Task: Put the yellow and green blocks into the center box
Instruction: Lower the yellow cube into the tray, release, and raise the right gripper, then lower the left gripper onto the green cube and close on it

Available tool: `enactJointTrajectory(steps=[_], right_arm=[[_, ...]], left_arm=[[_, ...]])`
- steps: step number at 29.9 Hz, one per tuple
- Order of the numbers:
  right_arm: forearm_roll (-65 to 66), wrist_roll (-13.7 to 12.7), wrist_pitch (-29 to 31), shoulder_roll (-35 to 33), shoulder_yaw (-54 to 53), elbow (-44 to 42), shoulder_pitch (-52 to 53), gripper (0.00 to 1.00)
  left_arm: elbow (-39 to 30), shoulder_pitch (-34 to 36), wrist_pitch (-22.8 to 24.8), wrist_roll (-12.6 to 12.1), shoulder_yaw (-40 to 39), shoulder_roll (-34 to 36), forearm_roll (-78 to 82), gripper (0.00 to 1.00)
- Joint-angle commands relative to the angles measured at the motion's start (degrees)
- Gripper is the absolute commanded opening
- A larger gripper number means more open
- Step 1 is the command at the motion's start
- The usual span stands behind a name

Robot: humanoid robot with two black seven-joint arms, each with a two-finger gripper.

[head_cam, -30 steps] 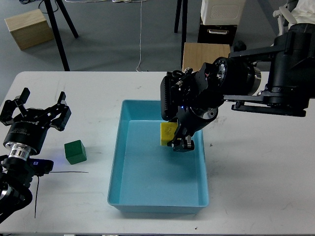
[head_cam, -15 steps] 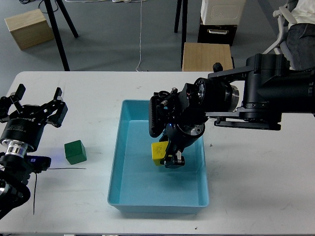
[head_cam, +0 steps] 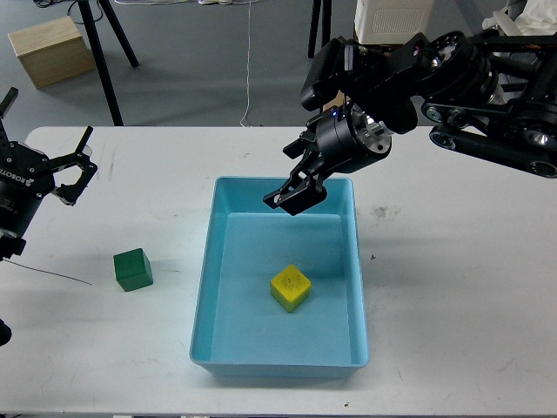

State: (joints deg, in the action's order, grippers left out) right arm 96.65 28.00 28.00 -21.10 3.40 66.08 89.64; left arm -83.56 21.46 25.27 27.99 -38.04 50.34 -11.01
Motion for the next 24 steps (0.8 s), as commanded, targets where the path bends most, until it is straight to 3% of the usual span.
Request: enactJointTrajectory(steps=[1, 4, 7, 9, 11, 15, 19, 24], right_arm=[[-5.6, 0.0, 0.0, -2.8, -7.9, -3.5, -2.7, 0.98], [-11.4, 0.0, 0.0, -2.2, -17.3, -7.2, -6.7, 0.98], [-16.7, 0.0, -1.6, -1.3, -25.4, -7.6, -11.7, 0.98], [-18.6, 0.0, -4.4, -2.0, -29.3, -7.5, -14.8, 0.98], [-20.7, 0.0, -7.1, -2.2, -31.5, -7.3, -18.2, 0.98], [-29.1, 0.0, -10.2, -6.0, -36.2, -6.9, -24.3, 0.98], [-44.9, 0.0, -15.2, -10.7, -38.0, -6.8, -29.3, 0.98], [-67.9, 0.0, -16.5, -21.7, -36.5, -2.6, -35.3, 0.98]], left_arm=[[2.1, 5.5, -6.8, 0.0, 0.1, 4.6, 18.1, 1.00], [7.1, 11.6, -11.5, 0.0, 0.2, 6.0, 28.9, 1.00], [13.8, 17.6, -11.0, 0.0, 0.8, 6.3, 41.1, 1.00], [14.8, 20.0, -8.9, 0.0, 0.7, 6.6, 59.6, 1.00], [14.6, 20.5, -7.9, 0.0, -0.5, 6.2, 77.6, 0.99], [12.1, 21.3, -10.7, 0.0, -0.5, 5.1, 103.6, 0.95], [7.7, 21.4, -15.5, 0.0, 0.2, 5.8, 110.3, 0.96], [1.7, 21.3, -15.4, 0.0, 1.5, 6.4, 123.1, 0.96]])
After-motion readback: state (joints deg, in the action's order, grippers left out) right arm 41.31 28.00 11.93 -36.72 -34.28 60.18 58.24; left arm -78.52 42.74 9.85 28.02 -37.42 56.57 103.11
